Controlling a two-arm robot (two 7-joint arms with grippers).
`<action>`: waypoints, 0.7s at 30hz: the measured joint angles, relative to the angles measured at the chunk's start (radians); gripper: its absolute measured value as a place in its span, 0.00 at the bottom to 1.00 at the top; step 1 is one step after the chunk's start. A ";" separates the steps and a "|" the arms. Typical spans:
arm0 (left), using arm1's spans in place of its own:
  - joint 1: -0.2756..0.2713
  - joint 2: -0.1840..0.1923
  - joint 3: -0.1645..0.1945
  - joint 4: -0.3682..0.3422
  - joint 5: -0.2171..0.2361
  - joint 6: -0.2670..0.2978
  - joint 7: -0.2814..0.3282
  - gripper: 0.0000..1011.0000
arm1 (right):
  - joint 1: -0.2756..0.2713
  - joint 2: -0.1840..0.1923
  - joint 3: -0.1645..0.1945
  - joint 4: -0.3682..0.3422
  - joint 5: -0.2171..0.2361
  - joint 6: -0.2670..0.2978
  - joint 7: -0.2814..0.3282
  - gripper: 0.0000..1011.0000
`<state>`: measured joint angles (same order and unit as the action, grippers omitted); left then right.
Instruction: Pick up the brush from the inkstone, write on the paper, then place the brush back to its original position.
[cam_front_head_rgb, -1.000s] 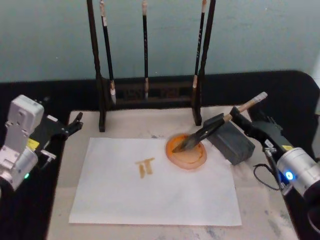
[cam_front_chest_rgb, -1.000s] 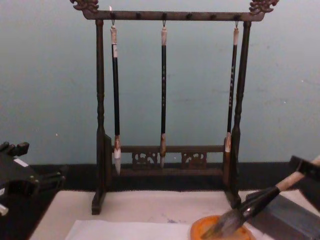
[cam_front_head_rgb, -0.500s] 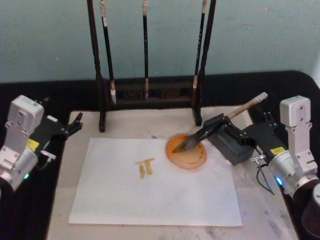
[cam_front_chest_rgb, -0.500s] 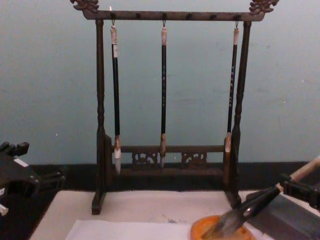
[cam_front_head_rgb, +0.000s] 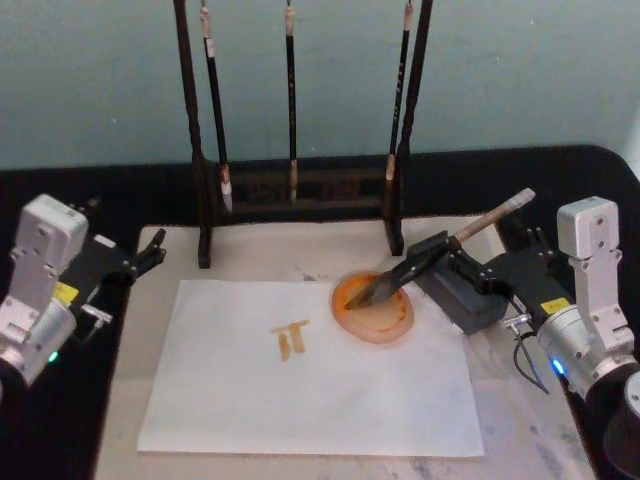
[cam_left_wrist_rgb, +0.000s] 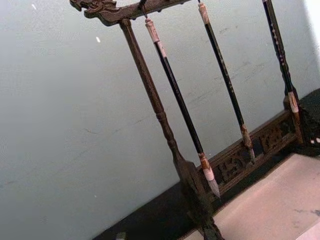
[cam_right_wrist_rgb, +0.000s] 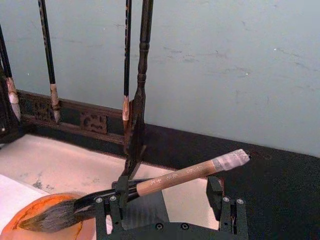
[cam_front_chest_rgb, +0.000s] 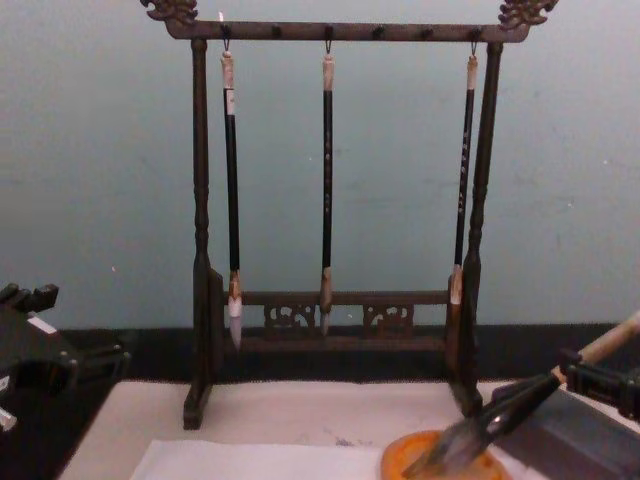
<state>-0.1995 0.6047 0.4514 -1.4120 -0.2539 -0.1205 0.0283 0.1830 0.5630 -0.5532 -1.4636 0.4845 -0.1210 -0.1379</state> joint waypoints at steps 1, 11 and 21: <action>0.000 0.000 0.000 0.000 0.000 0.000 0.000 1.00 | 0.000 0.000 0.000 0.000 0.000 0.000 0.000 0.99; 0.000 0.000 0.000 0.000 0.000 0.000 0.000 1.00 | 0.000 0.000 0.000 -0.001 0.003 0.000 0.001 0.99; 0.000 0.000 0.000 0.000 0.000 0.000 0.000 1.00 | 0.000 0.000 0.000 -0.001 0.004 0.000 0.002 0.99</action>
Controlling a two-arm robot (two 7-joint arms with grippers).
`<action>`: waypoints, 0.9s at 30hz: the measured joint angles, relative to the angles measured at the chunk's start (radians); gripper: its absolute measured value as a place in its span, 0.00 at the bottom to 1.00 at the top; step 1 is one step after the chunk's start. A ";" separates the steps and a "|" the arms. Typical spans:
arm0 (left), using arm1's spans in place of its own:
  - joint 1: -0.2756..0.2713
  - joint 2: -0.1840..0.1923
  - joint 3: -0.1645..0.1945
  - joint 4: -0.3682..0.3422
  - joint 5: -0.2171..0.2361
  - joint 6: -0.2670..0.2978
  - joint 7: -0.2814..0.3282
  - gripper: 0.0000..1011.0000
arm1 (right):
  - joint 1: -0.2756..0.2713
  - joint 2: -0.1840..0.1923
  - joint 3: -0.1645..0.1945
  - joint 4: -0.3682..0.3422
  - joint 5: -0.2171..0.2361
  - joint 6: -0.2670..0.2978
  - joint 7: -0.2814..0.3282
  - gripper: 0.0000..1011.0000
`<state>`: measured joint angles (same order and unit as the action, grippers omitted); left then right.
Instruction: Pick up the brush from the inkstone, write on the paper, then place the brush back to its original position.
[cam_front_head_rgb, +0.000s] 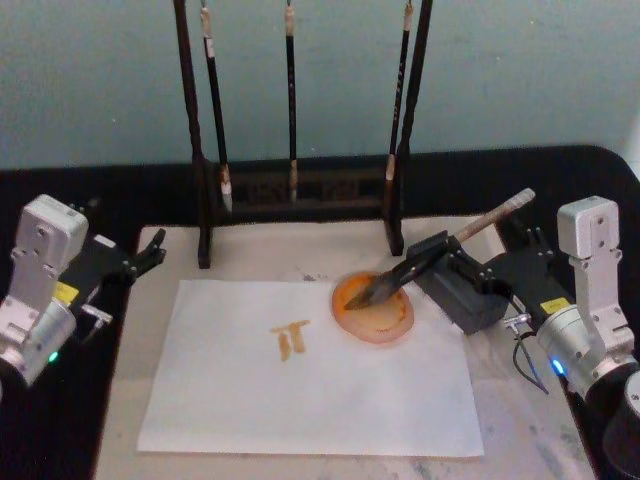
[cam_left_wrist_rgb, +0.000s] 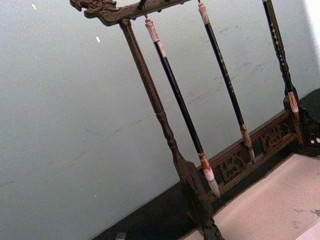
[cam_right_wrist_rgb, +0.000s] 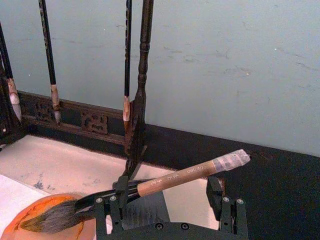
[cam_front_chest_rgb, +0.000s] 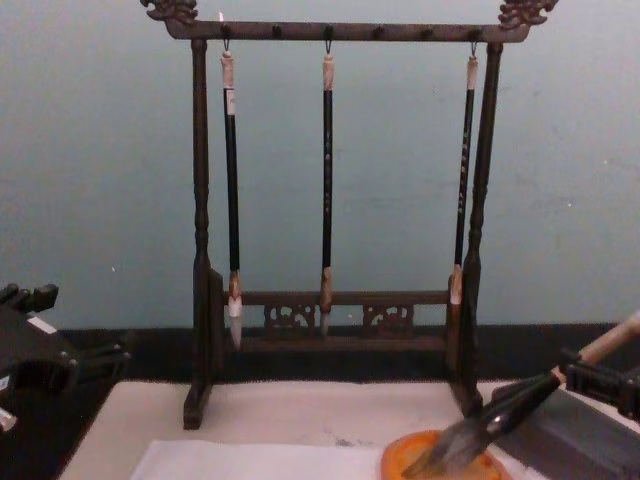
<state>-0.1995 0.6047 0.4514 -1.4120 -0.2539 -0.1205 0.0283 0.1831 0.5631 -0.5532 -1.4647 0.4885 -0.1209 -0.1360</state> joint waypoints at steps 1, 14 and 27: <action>0.000 0.000 0.000 0.000 0.000 0.000 0.000 1.00 | 0.000 0.000 0.000 0.000 0.000 0.000 0.000 0.99; 0.000 0.000 0.000 0.000 0.000 0.000 0.000 1.00 | 0.000 0.000 0.000 0.000 0.001 0.000 0.000 0.99; 0.000 0.000 0.000 0.000 0.000 0.000 0.000 1.00 | 0.000 0.000 0.000 0.000 0.001 0.000 0.000 0.99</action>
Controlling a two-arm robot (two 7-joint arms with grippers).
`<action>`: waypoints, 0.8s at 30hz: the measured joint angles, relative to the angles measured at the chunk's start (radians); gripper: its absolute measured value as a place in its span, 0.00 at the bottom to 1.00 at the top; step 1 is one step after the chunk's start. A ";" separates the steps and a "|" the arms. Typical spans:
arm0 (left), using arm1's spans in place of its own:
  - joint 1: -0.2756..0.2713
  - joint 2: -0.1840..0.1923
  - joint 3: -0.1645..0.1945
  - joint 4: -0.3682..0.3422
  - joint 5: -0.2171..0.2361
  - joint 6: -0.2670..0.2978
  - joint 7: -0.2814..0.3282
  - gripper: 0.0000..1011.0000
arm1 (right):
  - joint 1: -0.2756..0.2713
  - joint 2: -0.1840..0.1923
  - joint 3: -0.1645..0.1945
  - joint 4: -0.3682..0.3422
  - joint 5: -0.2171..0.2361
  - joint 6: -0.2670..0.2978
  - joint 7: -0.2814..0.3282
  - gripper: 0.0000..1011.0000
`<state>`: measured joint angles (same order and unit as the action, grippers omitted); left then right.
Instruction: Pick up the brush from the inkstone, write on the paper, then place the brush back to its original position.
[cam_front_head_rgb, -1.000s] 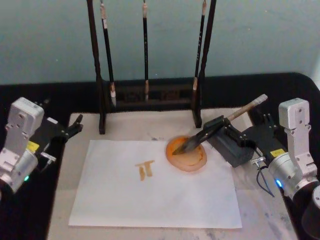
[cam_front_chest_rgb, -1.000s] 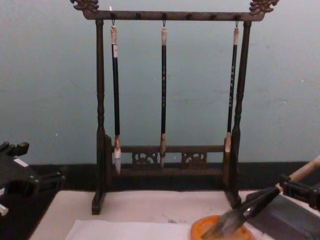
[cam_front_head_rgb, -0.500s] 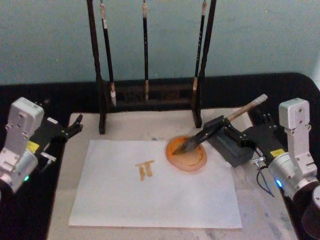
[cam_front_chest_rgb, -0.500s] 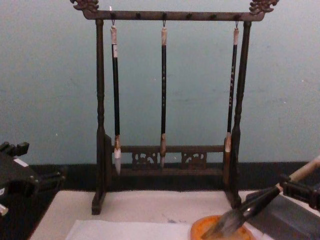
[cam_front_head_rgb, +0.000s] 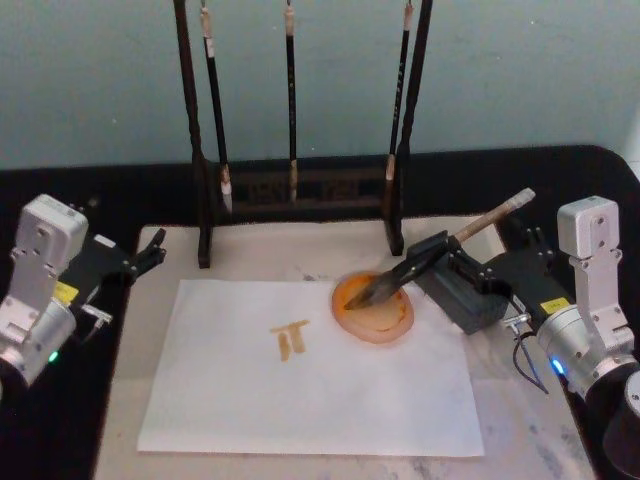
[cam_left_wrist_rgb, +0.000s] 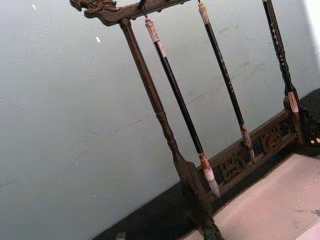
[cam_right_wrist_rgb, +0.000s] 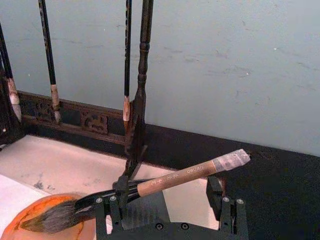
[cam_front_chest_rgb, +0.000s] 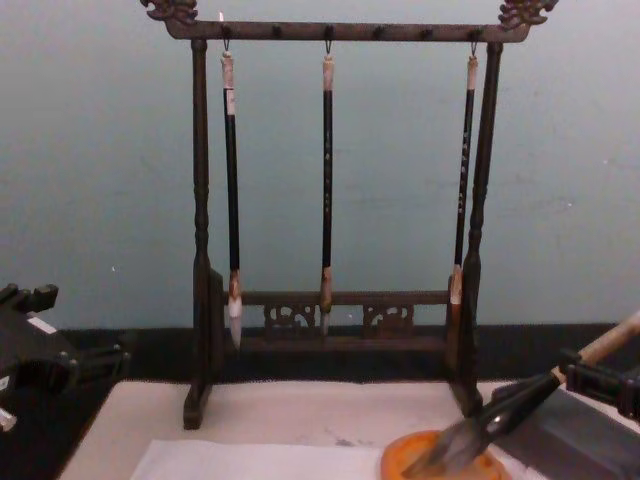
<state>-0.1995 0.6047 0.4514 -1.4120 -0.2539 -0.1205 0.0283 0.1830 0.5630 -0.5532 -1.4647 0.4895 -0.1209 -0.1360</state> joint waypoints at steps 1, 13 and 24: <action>0.000 0.000 0.000 0.000 0.000 0.000 0.000 1.00 | 0.000 0.000 0.000 0.000 0.000 0.000 0.000 0.99; 0.000 0.000 0.000 0.000 0.000 0.000 0.000 1.00 | 0.000 0.000 0.000 0.000 0.000 0.000 0.000 0.99; 0.000 0.000 0.000 0.000 0.000 0.000 0.000 1.00 | 0.000 0.000 0.000 0.000 0.000 0.000 0.000 0.99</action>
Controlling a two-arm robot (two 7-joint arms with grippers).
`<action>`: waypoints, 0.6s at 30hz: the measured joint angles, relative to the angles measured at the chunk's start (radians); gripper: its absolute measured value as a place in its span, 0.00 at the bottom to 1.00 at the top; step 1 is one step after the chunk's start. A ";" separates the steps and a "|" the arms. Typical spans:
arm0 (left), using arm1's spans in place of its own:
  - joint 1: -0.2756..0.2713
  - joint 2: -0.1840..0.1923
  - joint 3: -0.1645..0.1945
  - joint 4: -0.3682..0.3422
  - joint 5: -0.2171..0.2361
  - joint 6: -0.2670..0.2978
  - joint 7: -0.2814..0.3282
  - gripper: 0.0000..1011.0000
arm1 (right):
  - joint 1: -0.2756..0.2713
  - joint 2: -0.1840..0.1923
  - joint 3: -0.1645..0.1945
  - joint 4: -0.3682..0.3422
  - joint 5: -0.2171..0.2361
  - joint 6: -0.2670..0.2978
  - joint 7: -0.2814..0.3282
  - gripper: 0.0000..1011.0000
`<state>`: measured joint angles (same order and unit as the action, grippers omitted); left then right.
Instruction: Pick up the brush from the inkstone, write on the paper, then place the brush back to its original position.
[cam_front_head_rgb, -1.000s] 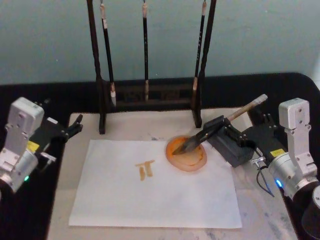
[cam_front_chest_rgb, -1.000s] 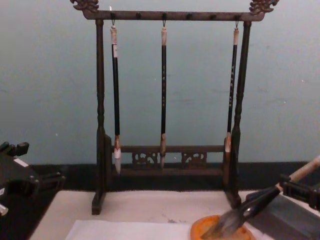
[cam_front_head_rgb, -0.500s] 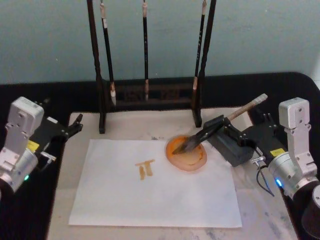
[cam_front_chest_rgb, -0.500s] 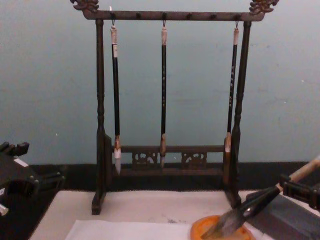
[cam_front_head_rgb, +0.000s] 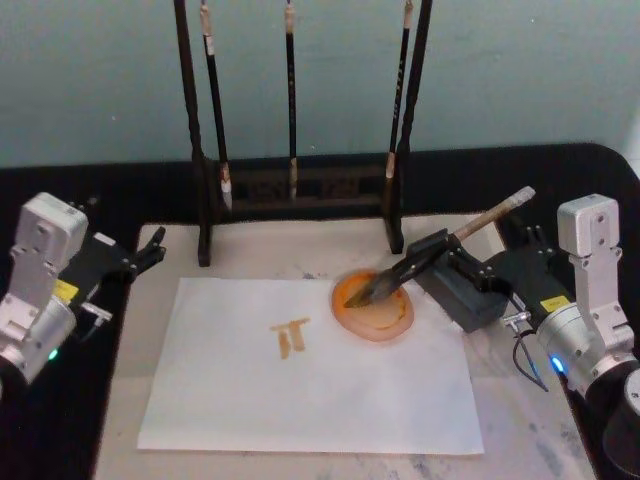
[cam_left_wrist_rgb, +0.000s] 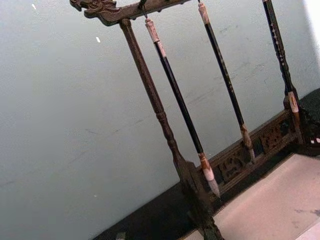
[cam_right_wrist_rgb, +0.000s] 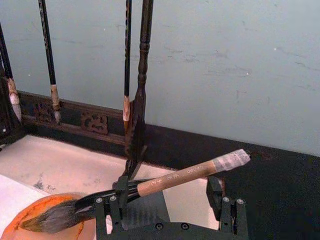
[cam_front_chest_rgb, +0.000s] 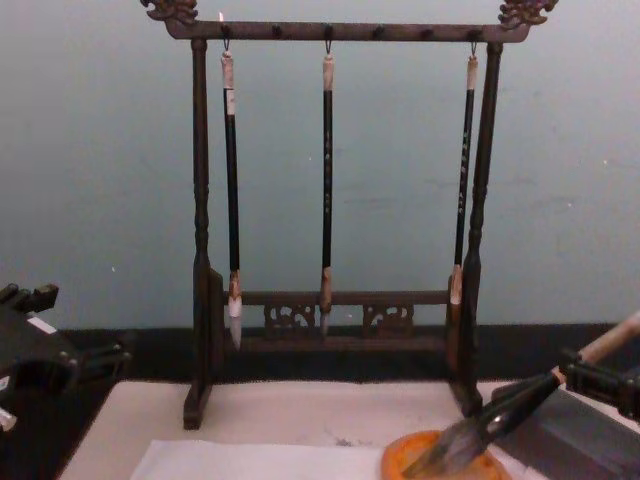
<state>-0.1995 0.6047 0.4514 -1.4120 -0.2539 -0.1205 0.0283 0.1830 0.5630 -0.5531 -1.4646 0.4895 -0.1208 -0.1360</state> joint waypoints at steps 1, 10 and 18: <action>0.000 0.000 0.000 0.000 0.000 0.000 0.000 1.00 | 0.000 0.000 0.000 0.000 0.000 0.000 0.000 0.99; 0.000 0.000 0.000 0.000 0.000 0.000 0.000 1.00 | 0.000 0.000 0.000 0.000 0.000 0.000 0.000 0.99; 0.000 0.000 0.000 0.000 0.000 0.000 0.000 1.00 | 0.000 0.000 0.000 0.000 0.000 0.000 0.000 0.99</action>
<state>-0.1995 0.6047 0.4514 -1.4119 -0.2539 -0.1205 0.0283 0.1830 0.5630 -0.5531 -1.4646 0.4894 -0.1208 -0.1360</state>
